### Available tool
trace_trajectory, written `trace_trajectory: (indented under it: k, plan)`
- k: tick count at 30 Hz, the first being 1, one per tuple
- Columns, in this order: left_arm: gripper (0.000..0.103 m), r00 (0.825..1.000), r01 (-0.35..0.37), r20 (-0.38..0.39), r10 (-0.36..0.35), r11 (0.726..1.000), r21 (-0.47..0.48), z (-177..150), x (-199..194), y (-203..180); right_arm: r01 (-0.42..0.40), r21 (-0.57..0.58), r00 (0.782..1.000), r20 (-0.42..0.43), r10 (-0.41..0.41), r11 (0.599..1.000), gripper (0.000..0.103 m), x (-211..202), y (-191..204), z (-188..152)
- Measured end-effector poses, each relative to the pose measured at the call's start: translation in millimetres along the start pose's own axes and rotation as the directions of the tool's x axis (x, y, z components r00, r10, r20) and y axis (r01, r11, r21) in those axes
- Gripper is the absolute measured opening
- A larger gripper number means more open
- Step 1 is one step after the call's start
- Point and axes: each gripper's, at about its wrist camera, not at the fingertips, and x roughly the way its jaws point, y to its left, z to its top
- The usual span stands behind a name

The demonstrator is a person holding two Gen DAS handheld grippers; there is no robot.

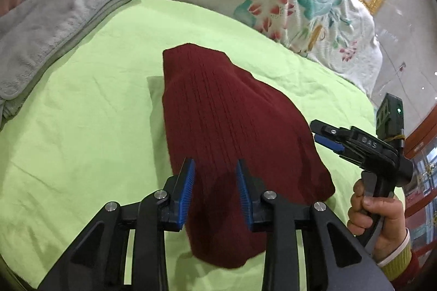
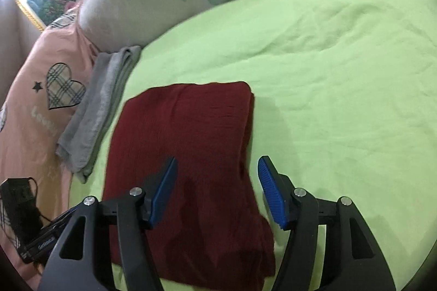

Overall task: Fold large clothes
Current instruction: 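Pinch the folded sweater edge with the right tool to square it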

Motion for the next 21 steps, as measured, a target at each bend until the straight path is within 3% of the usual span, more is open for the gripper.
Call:
trace_trajectory:
  k: [2,3,4,7,9,14,21]
  plan:
    - [0.042,0.997,-0.071,-0.028,0.072,0.997,0.028,1,14,-11,-0.005,0.019,1.000,-0.023,0.005,1.000,0.056,13,-4,4]
    - [0.046,0.994,-0.102,-0.036,0.103,0.994,0.038,1,19,-15,0.002,0.028,0.999,-0.049,-0.001,1.000,0.047,23,-6,4]
    - [0.047,0.991,-0.124,-0.040,0.126,0.991,0.050,1,23,-18,-0.004,0.035,0.998,-0.068,0.006,0.999,0.016,28,-8,5]
    - [0.047,0.989,-0.136,-0.042,0.139,0.989,0.064,2,26,-23,0.016,0.017,1.000,-0.018,-0.016,1.000,0.007,18,-4,3]
    - [0.046,0.989,-0.138,-0.042,0.141,0.987,0.078,1,28,-24,0.023,0.006,1.000,0.010,-0.023,1.000,0.007,9,-4,0]
    - [0.046,0.974,-0.213,-0.046,0.221,0.967,0.136,-3,41,-34,0.033,0.029,0.998,-0.057,-0.031,0.999,0.008,34,-16,-7]
    - [0.046,0.970,-0.231,-0.051,0.239,0.964,0.136,-3,32,-34,0.015,0.038,0.999,-0.046,-0.013,0.999,0.014,7,-13,-8]
